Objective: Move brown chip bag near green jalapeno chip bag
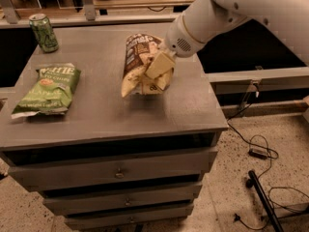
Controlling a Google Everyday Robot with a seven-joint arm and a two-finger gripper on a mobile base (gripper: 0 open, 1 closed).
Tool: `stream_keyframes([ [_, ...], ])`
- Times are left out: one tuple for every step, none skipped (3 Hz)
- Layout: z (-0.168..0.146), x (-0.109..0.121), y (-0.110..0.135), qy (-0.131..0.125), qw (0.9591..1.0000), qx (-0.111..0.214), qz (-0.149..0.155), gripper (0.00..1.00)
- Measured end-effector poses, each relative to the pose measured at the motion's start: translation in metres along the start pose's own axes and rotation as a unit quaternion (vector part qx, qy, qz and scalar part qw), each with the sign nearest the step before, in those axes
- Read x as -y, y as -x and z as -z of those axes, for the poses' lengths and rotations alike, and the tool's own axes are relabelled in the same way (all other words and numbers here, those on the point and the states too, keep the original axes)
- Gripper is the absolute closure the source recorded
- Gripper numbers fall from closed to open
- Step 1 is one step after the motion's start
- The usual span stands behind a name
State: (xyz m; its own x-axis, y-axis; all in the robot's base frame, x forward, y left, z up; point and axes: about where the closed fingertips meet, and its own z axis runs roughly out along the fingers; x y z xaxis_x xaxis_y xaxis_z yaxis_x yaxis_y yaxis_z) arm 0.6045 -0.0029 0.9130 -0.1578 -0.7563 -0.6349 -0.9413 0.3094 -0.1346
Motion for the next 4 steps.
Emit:
stream_keyframes([
  [-0.010,0.009,0.037,0.021,0.9983,0.028,0.047,1.00],
  [-0.024,0.022,0.060,0.045,0.9946,0.035,0.087,1.00],
  [-0.035,0.032,0.082,0.061,0.9897,0.035,0.125,1.00],
  [-0.056,0.027,0.091,0.095,0.9852,0.035,0.138,0.87],
])
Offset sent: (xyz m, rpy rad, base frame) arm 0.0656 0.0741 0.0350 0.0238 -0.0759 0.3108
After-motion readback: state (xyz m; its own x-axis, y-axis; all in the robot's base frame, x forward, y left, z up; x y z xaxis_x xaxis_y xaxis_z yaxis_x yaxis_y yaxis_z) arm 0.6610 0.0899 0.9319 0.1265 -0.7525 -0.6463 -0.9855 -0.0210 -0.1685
